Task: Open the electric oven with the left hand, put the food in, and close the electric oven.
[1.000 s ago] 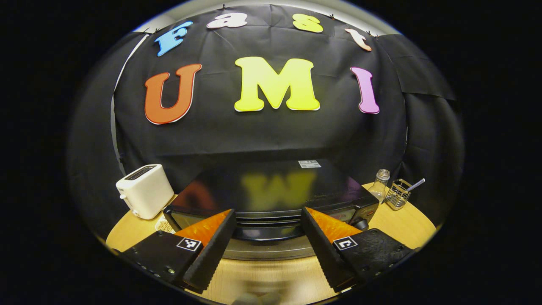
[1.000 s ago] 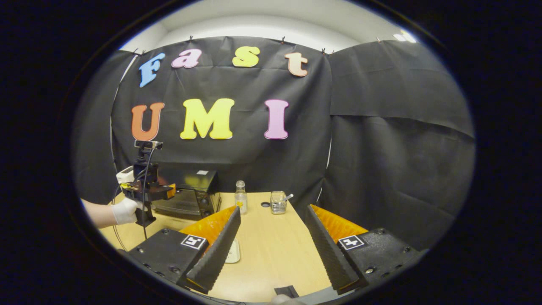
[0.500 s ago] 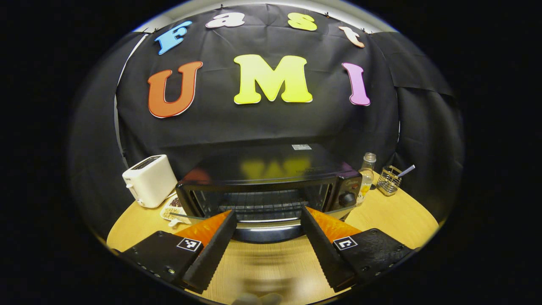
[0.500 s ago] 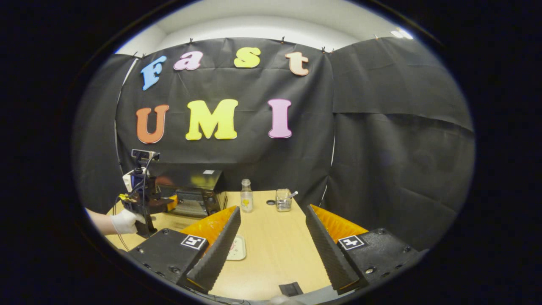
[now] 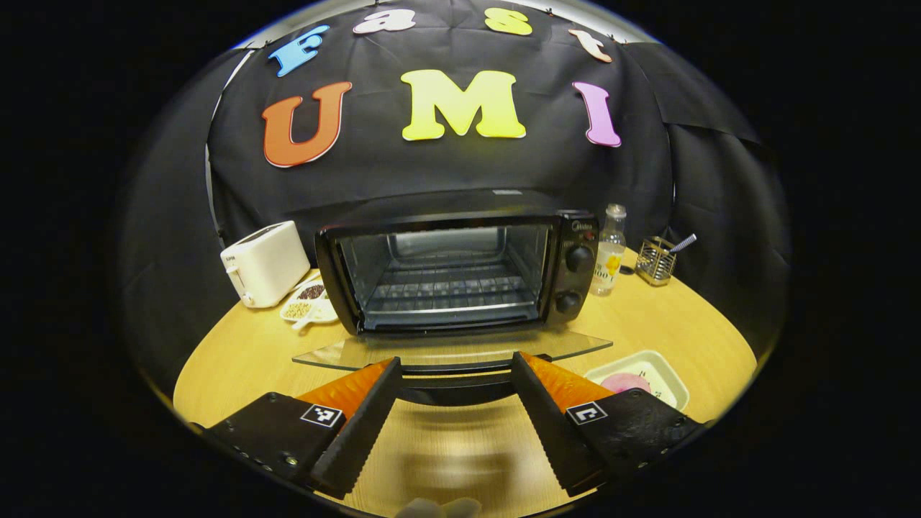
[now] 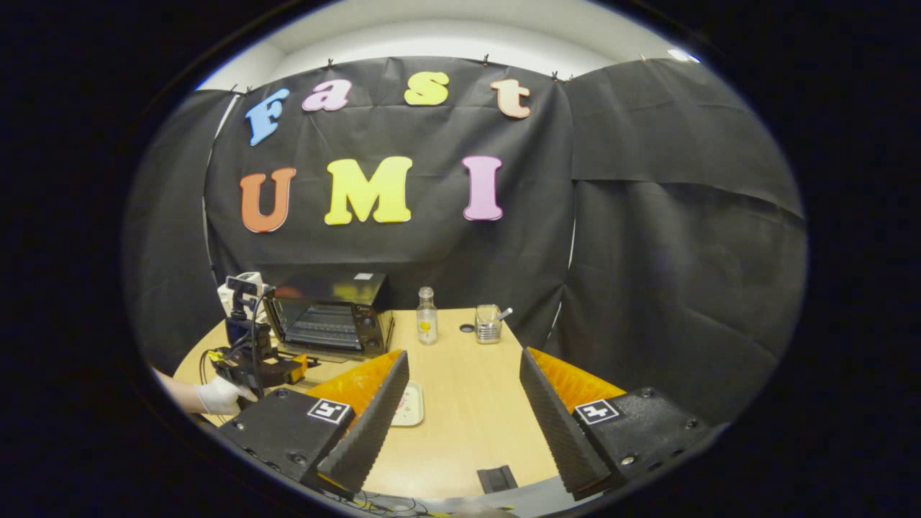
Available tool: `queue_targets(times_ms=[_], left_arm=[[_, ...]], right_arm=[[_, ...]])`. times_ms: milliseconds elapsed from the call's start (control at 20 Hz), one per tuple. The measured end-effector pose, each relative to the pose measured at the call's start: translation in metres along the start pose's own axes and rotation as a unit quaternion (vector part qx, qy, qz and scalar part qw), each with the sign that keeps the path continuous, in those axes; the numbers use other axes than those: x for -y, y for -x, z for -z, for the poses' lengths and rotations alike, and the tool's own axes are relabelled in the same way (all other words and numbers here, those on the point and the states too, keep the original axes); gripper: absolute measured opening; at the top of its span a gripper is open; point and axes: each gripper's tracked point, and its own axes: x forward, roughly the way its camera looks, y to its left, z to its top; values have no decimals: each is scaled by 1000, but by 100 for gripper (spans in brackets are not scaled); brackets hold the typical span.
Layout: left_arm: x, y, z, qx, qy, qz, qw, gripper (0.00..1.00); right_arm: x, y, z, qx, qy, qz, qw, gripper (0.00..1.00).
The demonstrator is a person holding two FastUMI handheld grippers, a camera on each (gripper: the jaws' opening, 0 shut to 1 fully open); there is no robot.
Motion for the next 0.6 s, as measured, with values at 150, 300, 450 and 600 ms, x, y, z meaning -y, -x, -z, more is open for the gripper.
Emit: queue_targets(times_ms=[150,300,450,600], left_arm=[[1,0,27,-23,5,0,1000,97],[3,-4,50,-42,-14,1,999,97],[4,-8,72,-78,-8,2,997,97],[5,-9,72,-76,2,2,997,98]], right_arm=[[3,4,9,-11,4,6,1000,99],[6,9,17,-19,8,12,1000,99],[10,11,22,-26,8,18,999,99],[12,9,28,-33,-1,18,999,99]])
